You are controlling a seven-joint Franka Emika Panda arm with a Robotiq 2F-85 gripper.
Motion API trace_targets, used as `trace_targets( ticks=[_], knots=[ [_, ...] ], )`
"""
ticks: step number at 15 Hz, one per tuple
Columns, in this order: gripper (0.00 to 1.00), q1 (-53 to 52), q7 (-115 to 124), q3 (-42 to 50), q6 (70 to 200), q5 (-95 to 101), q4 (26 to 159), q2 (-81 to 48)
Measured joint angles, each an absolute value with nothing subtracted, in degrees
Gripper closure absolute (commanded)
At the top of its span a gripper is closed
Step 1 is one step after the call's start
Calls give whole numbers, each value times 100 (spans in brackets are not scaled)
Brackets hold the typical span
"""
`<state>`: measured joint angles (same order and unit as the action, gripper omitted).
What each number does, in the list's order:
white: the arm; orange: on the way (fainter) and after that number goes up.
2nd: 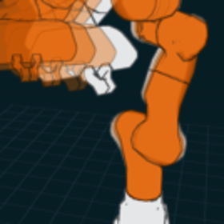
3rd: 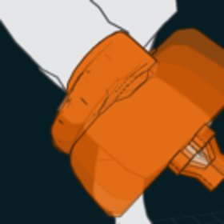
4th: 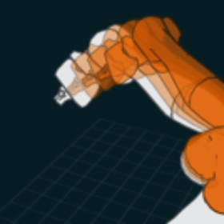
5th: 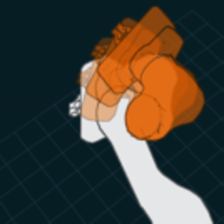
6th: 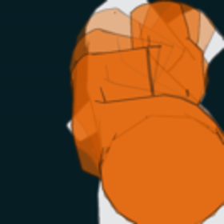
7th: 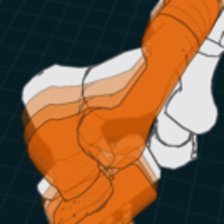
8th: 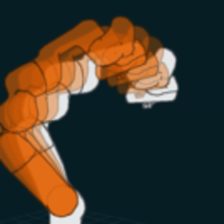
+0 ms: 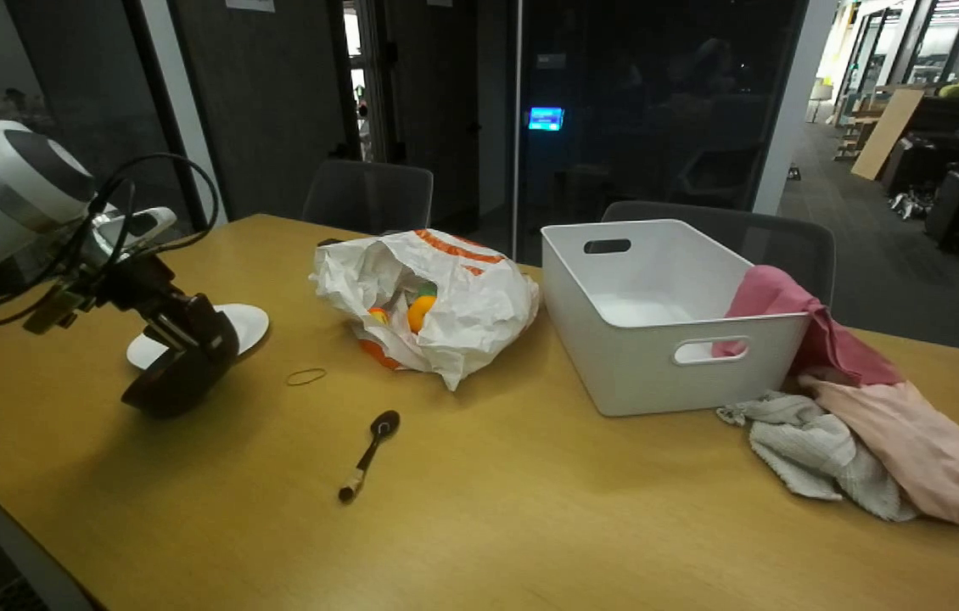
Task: Empty the stuff in the bowl onto the bowl
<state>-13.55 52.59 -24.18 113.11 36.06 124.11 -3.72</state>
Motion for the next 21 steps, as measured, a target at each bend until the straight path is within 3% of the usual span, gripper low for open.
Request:
trace_targets(
  ticks=[9, 17, 18, 19, 21],
  knots=[
    [91, -2355, 5547, -2288, 10658, 5126, 11395, -1164],
    [91, -2793, 5500, -2280, 10134, 5287, 10202, -1223],
    [63, -2801, 5470, -2278, 10092, 5274, 10087, -1203],
    [62, -2786, 5421, -2261, 10089, 5210, 10039, -1174],
    [48, -2686, 5259, -2187, 10148, 4896, 10123, -1144]
  ],
)
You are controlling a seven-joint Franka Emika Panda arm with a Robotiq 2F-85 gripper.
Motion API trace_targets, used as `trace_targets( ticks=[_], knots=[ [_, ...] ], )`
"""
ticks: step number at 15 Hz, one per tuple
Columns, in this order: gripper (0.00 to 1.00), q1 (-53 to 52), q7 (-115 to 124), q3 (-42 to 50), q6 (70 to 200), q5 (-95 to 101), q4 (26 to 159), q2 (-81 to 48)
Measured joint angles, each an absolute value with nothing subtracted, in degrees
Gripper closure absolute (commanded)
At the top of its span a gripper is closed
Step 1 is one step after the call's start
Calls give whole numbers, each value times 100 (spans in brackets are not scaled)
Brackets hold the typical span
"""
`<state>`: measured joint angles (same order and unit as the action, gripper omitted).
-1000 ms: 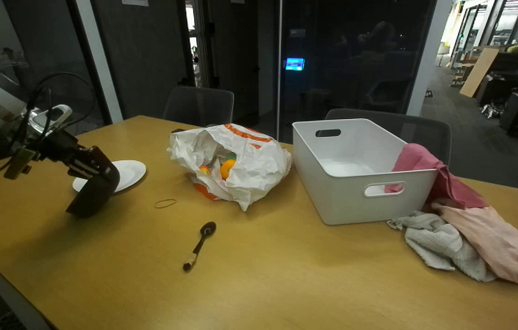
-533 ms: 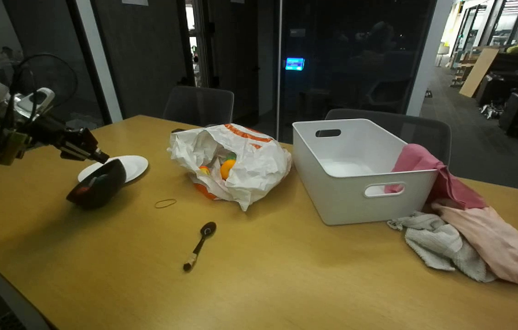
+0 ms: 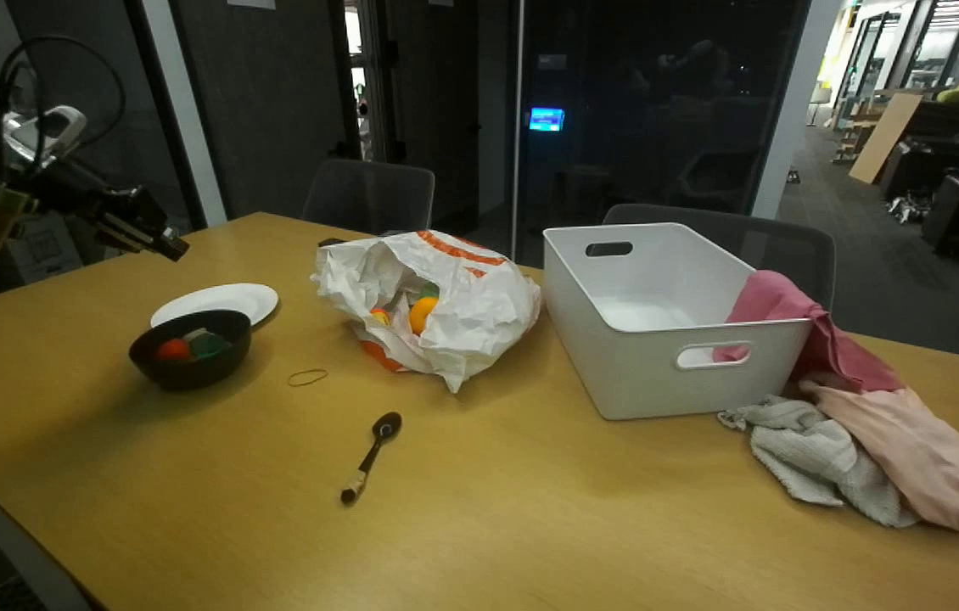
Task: Empty the stuff in the bowl onto the bowl
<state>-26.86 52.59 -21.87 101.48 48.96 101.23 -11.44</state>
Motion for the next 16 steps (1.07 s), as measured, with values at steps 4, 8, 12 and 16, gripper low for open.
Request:
trace_targets(
  ticks=[4, 8, 12, 16],
  knots=[
    [48, -2319, 4970, -2038, 10610, 4076, 10643, -1084],
    [48, -2290, 4943, -2050, 10664, 3994, 10737, -997],
    [17, -2299, 4949, -2041, 10665, 3990, 10752, -979],
    [0, -2275, 5006, -1869, 10878, 3977, 10768, -1077]
  ],
)
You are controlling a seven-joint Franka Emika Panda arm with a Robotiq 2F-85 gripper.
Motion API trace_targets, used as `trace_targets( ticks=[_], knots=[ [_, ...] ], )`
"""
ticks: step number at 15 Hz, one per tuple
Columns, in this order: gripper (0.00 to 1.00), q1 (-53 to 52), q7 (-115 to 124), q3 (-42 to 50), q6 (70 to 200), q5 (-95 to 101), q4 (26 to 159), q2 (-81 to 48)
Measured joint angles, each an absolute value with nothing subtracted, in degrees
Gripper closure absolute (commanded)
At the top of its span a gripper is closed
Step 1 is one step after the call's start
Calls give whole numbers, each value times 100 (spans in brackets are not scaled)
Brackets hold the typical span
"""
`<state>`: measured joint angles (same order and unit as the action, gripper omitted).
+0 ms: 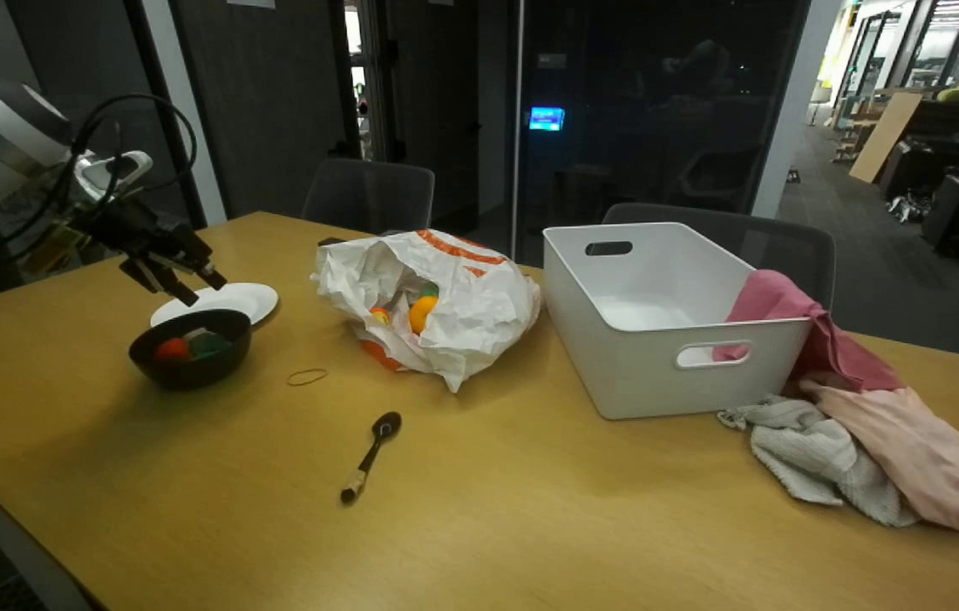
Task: Empty the stuff in the bowl onto the bowl
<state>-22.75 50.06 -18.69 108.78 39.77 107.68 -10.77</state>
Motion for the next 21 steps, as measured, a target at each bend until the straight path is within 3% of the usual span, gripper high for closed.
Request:
trace_targets(
  ticks=[13, 14, 15, 21],
  knots=[
    [0, -1768, 4667, -1326, 12173, 2618, 11484, -1115],
    [6, -1760, 4617, -1315, 12292, 2556, 11597, -1116],
    [25, -1750, 4565, -1309, 12413, 2510, 11711, -1115],
    [73, -1733, 4300, -1279, 13228, 2439, 12198, -1082]
  ],
)
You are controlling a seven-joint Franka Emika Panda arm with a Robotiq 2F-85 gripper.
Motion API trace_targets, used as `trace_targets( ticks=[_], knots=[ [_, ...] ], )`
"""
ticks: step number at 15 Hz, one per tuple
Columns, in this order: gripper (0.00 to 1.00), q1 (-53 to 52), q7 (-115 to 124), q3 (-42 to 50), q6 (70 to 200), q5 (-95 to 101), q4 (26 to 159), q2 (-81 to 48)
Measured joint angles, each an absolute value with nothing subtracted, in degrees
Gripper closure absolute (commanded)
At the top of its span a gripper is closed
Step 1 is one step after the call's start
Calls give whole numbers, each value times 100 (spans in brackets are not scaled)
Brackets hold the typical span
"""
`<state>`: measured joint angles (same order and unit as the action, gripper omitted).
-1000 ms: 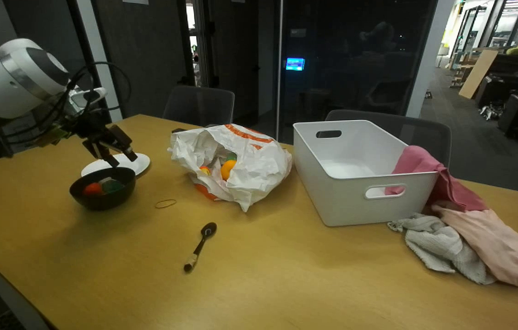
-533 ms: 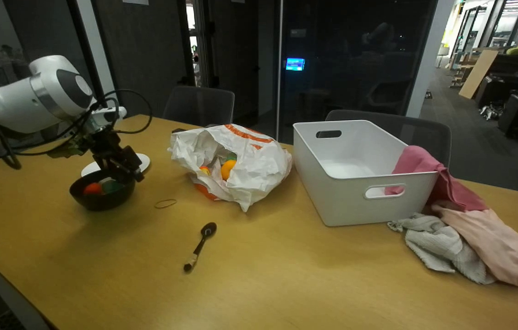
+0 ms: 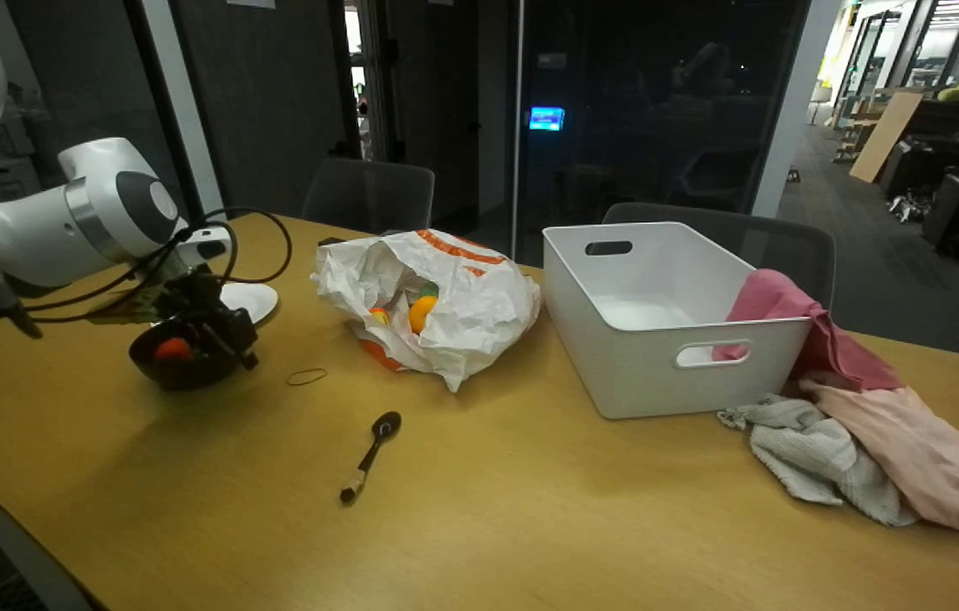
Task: Empty the stuff in the bowl onto the bowl
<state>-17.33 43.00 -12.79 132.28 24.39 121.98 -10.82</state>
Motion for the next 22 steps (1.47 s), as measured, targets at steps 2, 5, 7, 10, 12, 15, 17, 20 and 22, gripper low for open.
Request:
trace_targets(
  ticks=[2, 5, 7, 10, 12, 15, 17, 20, 22],
  knots=[
    [87, -1733, 4251, -1267, 13399, 2439, 12287, -1047],
    [95, -1764, 4221, -1267, 13566, 2500, 12352, -983],
    [91, -1805, 4226, -1267, 13581, 2644, 12344, -884],
    [92, -1820, 4250, -1266, 13567, 2957, 12341, -725],
    [92, -1823, 4332, -1266, 13563, 3256, 12309, -659],
    [92, -1836, 4542, -1266, 13453, 3713, 12145, -657],
    [92, -1867, 4714, -1269, 13297, 4000, 11995, -718],
    [92, -1968, 4966, -1298, 13075, 4389, 11679, -869],
    [92, -2075, 5120, -1323, 12884, 4621, 11432, -980]
  ],
)
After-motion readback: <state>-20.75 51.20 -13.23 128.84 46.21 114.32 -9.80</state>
